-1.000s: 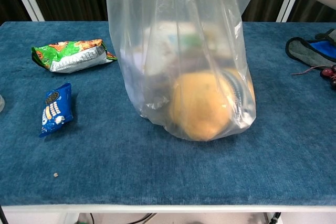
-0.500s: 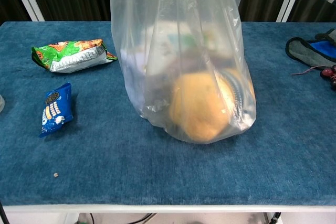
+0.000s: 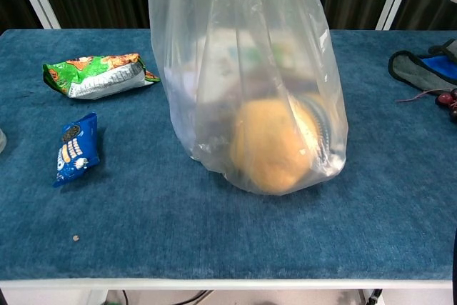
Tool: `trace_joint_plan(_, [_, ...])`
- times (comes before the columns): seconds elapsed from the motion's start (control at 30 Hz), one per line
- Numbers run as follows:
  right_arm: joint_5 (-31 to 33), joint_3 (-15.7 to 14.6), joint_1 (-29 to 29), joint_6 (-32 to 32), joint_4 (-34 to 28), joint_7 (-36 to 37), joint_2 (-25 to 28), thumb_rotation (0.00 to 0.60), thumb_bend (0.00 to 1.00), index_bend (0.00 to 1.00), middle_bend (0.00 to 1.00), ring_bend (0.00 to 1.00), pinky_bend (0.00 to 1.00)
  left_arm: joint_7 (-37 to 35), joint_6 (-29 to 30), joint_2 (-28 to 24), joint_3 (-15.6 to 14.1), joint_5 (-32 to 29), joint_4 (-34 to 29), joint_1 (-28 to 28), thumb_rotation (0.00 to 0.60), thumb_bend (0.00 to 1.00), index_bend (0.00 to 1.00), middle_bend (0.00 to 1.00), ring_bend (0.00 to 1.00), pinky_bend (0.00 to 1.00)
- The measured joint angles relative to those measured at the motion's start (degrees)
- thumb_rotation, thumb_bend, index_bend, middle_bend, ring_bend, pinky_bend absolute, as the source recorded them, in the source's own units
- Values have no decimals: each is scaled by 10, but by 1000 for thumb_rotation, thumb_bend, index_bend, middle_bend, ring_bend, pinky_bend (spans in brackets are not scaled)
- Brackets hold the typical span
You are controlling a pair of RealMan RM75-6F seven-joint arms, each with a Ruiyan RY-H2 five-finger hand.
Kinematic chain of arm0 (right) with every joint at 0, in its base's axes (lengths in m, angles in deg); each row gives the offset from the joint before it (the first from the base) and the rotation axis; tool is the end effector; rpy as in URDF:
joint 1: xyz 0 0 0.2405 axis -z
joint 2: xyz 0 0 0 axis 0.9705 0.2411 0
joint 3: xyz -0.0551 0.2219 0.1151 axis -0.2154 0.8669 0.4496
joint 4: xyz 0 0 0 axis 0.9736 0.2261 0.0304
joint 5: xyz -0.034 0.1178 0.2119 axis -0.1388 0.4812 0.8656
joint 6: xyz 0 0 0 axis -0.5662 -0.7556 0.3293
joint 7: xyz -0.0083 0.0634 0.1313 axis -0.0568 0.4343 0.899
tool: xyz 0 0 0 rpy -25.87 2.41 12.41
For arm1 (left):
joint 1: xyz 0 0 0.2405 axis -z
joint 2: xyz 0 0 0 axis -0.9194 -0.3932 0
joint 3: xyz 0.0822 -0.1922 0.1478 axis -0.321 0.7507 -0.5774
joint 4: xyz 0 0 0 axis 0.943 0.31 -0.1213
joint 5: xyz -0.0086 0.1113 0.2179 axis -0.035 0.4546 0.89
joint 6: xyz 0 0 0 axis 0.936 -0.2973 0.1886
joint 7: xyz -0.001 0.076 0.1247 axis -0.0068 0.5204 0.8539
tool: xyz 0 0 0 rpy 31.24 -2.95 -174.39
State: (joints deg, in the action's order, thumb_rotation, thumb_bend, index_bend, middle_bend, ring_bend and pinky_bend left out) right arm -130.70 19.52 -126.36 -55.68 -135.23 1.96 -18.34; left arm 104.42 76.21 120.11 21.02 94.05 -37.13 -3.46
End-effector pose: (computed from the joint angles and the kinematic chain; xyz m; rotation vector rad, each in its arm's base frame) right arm 0.0161 -0.3180 0.0157 -1.6103 1.6669 -1.8835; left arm 0.1018 0.3399 0.1375 -1.6758 -0.3112 -1.4576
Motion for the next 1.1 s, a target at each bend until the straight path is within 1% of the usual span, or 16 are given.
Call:
trace_joint_plan(0.27, [7,10,-4,-4,-1,-18,1,600,207,123,100,0,0,8,1,-8,-5,-13,-10,9,455,0,84,206,96,189])
trace_joint_plan(0.4, [4,6,-8,9,-4,-10,5,600,208,137,112,0,0,4,1,-7,-3,-25,-7,14,460,0,85,206,97,189])
trace_joint_plan(0.5, [-5,1,-10,11,-5,3,7,600,208,181,152,6,21,-2,-1,-8,2,-43,-6,17,459,0,85,206,97,189])
trace_joint_plan(0.6, [-10,-2,-10,12,-8,18,11,600,219,246,212,46,93,-13,-6,-13,8,-70,-5,19,453,0,85,206,97,187])
trace_joint_plan(0.7, [-7,-3,-8,11,-13,25,16,600,264,315,263,89,144,-34,-21,-25,15,-102,-5,18,444,0,85,206,97,185])
trace_joint_plan(0.8, [-1,-3,-8,18,-21,41,22,600,285,352,301,126,192,-61,-43,-43,22,-136,-7,16,437,0,85,206,97,184])
trace_joint_plan(0.87, [4,-3,-8,27,-28,61,29,600,286,365,317,137,259,-79,-62,-57,25,-155,-7,14,436,0,85,206,97,184])
trace_joint_plan(0.93, [8,-2,-9,34,-34,83,36,600,286,371,333,148,349,-93,-83,-72,25,-168,-5,12,433,0,85,206,97,184])
trace_joint_plan(1.0, [10,-1,-10,43,-40,114,45,600,286,380,355,170,409,-101,-93,-81,23,-175,-2,11,431,0,85,206,97,184])
trace_joint_plan(1.1, [11,2,-12,56,-46,158,59,600,286,421,436,259,482,-115,-105,-90,17,-182,6,10,431,0,85,206,97,183])
